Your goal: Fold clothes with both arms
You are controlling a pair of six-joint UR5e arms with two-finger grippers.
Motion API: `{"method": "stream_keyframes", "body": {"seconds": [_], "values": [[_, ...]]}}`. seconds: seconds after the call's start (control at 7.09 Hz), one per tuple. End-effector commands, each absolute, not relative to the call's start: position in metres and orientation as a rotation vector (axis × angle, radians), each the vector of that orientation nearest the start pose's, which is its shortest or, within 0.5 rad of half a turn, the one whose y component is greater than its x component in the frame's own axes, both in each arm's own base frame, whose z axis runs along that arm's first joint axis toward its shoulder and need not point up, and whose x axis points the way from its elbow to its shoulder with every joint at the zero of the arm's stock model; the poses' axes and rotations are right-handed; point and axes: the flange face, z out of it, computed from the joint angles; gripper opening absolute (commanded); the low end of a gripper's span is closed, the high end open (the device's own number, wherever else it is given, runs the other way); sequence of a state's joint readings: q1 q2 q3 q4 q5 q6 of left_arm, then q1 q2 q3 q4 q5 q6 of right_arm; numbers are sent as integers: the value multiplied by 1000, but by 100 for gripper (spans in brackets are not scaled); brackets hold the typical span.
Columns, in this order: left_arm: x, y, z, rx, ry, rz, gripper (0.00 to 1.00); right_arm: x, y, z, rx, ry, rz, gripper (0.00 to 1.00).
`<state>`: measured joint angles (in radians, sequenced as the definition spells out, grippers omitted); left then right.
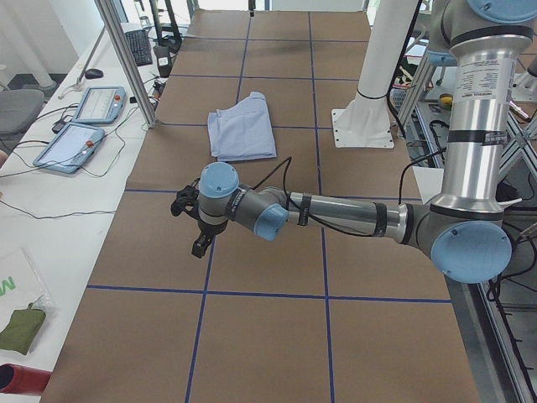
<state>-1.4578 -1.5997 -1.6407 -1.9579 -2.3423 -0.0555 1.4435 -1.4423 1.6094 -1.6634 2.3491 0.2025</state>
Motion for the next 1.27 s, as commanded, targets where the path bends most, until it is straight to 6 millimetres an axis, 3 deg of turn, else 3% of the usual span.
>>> {"method": "stream_keyframes", "body": {"seconds": [0.0, 0.71, 1.13], "values": [[-27, -529, 562, 386, 818, 191, 100, -6, -550, 582, -58, -778, 41, 100], [-28, -535, 557, 401, 810, 196, 100, -4, -549, 592, -51, -751, 33, 100], [-27, -534, 557, 402, 812, 195, 100, -2, -548, 611, -9, -721, 12, 100]]}}
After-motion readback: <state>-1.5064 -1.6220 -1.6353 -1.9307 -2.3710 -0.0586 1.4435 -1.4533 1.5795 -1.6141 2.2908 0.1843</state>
